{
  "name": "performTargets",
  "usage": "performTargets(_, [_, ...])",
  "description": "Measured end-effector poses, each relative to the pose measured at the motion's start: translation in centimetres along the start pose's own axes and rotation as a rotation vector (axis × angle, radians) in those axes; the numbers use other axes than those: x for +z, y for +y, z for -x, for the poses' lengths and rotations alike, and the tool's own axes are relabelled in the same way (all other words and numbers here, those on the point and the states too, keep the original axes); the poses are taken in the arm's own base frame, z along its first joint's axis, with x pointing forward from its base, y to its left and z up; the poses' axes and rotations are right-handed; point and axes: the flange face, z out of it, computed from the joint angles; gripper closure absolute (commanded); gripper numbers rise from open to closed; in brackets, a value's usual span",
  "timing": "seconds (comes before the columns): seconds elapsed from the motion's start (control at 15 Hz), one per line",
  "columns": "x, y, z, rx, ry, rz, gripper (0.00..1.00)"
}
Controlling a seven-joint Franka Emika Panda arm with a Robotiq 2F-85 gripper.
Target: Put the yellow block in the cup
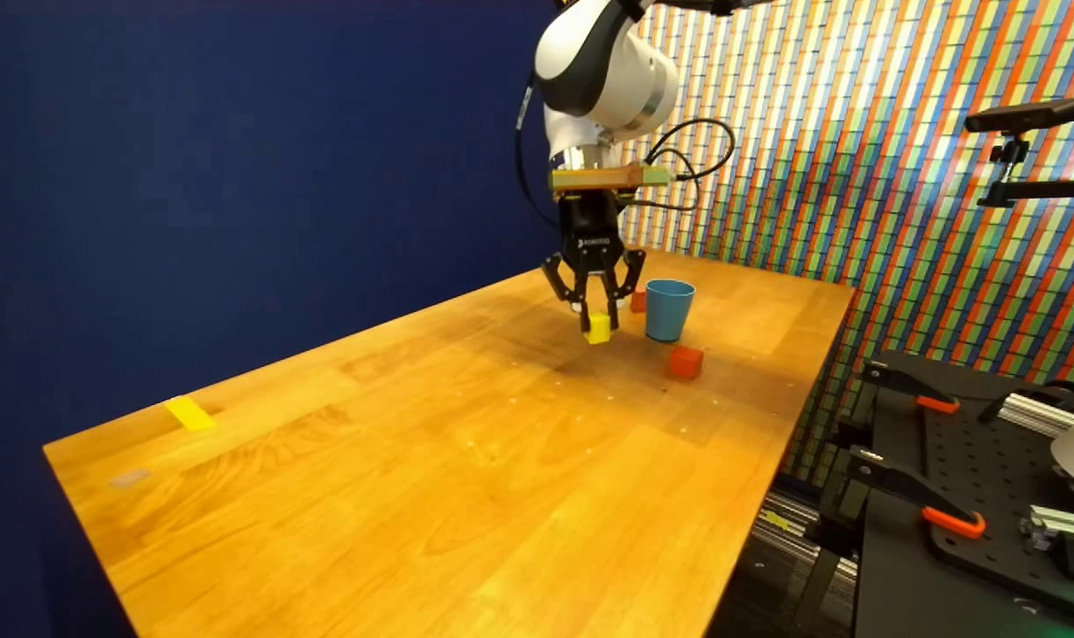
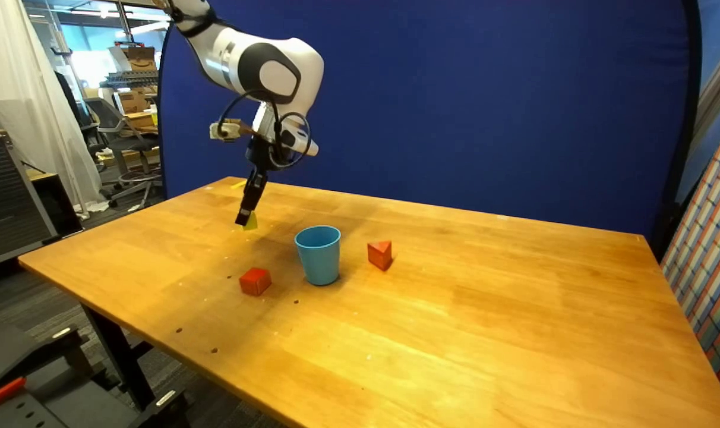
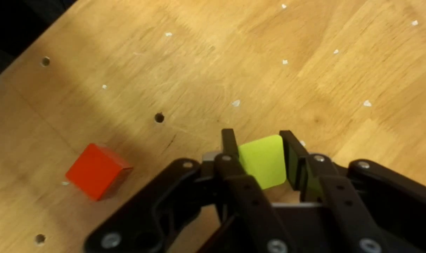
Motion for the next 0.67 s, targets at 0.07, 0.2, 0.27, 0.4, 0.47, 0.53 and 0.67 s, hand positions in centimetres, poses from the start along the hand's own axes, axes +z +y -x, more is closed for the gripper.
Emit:
performTargets(0.07, [-1.6,1.4,0.4,0.029,0.016,-0.018,0.84])
performTargets(0.2, [-4.5,4.4,1.0,0.098,0.041,-0.055,0.84])
performTargets(0.27, [-5.9,6.2,1.3,0.137,0.048,-0.075,0.84])
performTargets(0.4, [-8.4,9.8,1.6,0.210,0.061,-0.113,0.85])
performTargets(0.47, [-9.4,11.5,1.6,0.243,0.067,-0.127,0.85])
performTargets(0.53, [-10.3,13.0,1.5,0.275,0.074,-0.139,0.85])
performTargets(0.67, [-11.6,15.4,0.9,0.328,0.082,-0.149,0.85])
